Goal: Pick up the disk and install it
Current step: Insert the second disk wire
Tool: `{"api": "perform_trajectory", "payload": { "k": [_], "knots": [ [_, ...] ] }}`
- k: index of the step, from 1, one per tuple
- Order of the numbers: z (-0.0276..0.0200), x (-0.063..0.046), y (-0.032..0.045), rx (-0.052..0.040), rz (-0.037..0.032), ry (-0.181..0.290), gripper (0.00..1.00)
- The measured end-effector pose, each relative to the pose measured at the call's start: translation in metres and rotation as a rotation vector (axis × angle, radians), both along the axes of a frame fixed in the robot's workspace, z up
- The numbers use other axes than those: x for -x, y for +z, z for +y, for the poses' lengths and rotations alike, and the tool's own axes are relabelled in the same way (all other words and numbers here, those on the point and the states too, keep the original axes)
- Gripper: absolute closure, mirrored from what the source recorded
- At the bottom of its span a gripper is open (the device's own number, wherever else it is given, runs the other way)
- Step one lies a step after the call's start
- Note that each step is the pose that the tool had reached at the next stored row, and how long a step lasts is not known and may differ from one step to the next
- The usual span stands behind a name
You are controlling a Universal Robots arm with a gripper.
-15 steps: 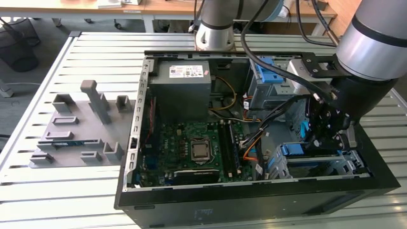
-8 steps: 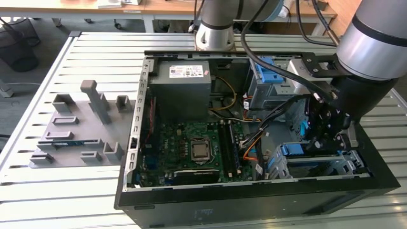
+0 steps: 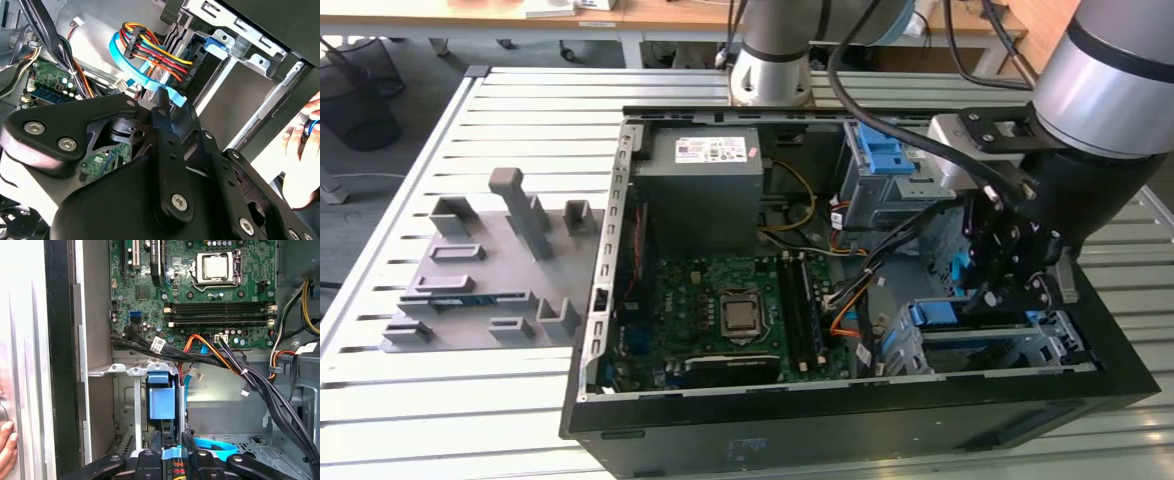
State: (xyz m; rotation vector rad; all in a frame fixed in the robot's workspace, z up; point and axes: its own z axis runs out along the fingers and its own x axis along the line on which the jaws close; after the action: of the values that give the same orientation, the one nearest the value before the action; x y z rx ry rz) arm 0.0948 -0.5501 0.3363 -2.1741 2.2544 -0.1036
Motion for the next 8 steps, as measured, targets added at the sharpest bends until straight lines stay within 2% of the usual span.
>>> {"api": "perform_trajectory", "payload": {
  "k": [8],
  "knots": [
    [0.0,0.0,0.0077,0.0001,0.0,0.0,0.69]
  ]
}}
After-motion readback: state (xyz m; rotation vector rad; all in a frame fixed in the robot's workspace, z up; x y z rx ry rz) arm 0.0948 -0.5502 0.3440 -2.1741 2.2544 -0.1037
